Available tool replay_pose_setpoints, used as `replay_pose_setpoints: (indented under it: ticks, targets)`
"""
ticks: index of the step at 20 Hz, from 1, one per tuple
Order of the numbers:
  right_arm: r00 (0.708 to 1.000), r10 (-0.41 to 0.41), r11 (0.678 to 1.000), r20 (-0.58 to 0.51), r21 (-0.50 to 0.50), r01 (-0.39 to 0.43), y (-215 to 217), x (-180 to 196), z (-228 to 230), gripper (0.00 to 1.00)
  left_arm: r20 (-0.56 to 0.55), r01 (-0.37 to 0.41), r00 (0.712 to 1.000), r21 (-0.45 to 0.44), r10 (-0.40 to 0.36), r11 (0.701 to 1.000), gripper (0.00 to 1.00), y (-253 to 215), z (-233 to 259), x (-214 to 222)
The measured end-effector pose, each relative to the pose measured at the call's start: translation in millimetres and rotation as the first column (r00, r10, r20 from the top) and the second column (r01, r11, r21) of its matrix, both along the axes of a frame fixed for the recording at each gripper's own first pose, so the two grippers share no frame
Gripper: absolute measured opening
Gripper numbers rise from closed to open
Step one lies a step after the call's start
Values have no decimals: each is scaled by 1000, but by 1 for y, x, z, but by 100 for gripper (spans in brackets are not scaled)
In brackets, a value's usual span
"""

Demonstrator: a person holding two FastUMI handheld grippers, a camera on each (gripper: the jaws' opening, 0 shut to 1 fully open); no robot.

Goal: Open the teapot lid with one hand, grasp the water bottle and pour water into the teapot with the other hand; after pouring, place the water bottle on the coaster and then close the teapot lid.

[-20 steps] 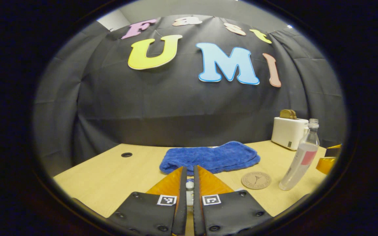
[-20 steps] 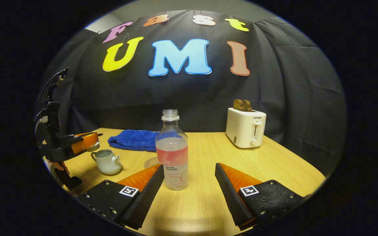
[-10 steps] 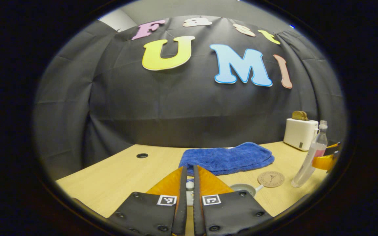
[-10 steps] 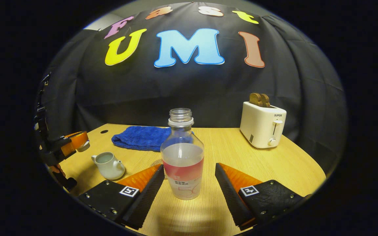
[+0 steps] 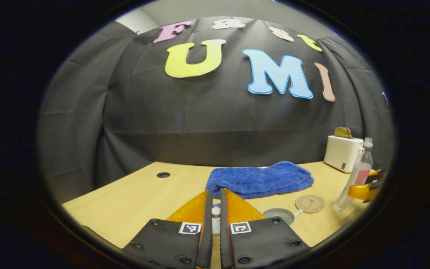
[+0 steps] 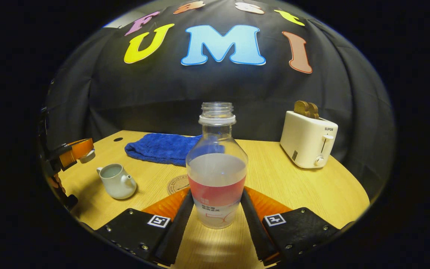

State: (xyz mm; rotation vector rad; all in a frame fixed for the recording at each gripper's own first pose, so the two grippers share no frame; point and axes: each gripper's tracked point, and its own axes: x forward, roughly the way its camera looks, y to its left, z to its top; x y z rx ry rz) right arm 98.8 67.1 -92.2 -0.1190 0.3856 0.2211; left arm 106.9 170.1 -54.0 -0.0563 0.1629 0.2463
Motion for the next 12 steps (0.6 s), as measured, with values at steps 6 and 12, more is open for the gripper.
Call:
replay_pose_setpoints:
  ticks: [6, 12]
  targets:
    - [997, 31, 974, 78, -228, -12, 6, 13, 14, 77, 4, -13, 1000, -6, 13, 1000, 15, 6, 1, -3]
    - [972, 148, 849, 181, -528, -31, 27, 28, 35, 77, -10, -52, 999, -8, 52, 999, 15, 29, -1, -9]
